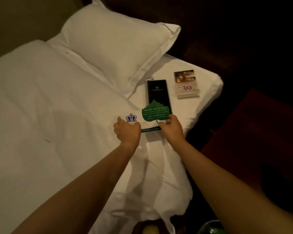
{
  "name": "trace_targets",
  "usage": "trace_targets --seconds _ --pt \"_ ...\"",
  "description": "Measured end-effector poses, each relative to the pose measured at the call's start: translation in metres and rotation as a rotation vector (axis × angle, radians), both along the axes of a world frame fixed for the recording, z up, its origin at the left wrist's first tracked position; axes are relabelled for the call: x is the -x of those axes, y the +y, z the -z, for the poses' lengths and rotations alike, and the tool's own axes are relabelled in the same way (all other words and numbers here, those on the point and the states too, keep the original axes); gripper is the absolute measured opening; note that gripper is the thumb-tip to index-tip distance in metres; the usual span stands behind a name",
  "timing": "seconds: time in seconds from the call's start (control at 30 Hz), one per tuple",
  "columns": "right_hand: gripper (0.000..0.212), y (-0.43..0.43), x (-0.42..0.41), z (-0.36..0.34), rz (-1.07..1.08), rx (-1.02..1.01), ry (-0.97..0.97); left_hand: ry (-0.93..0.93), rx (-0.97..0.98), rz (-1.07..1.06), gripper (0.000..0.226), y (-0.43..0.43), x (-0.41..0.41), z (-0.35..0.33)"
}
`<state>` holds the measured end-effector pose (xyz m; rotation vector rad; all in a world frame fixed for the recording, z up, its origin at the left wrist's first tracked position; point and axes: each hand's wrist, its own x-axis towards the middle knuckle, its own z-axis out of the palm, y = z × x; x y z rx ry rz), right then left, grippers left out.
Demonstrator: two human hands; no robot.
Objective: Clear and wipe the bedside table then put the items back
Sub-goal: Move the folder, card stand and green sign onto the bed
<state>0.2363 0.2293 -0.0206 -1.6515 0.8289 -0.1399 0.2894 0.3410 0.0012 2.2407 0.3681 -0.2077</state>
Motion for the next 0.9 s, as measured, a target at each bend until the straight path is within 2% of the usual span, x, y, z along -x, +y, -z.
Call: trace_targets --seconds 0.17,0.27,0.33,0.4,0.5,0.6,0.7,0.9 --pt "0.028 0.07 -0.04 0.006 -0.089 -0.084 0.01 0.028 -0.081 -0.071 0.064 0.076 -0.038 0.006" --pt "0.008 0.096 -0.052 0.015 -0.135 0.0 0.063 0.065 -0.131 -0.079 0.067 0.104 -0.045 0.019" --pt "0.003 0.106 -0.055 0.021 -0.172 0.075 0.098 0.098 -0.17 -0.062 0.067 0.116 -0.047 0.029" --pt "0.017 0.112 -0.054 0.026 -0.205 0.131 0.134 0.13 -0.218 -0.022 0.064 0.124 -0.046 0.037" --pt "0.028 0.115 -0.05 0.032 -0.234 0.187 0.114 0.111 -0.295 0.066 0.063 0.127 -0.043 0.045" --pt "0.039 0.108 -0.044 0.03 -0.2 0.244 0.139 -0.082 -0.367 0.193 0.059 0.115 -0.038 0.041" --pt "0.04 0.085 -0.028 0.025 -0.127 0.316 0.136 -0.247 -0.379 0.405 0.054 0.085 -0.031 0.033" --pt "0.041 -0.002 0.047 0.012 0.028 0.463 0.264 -0.304 -0.342 0.734 0.05 -0.005 0.013 0.02"
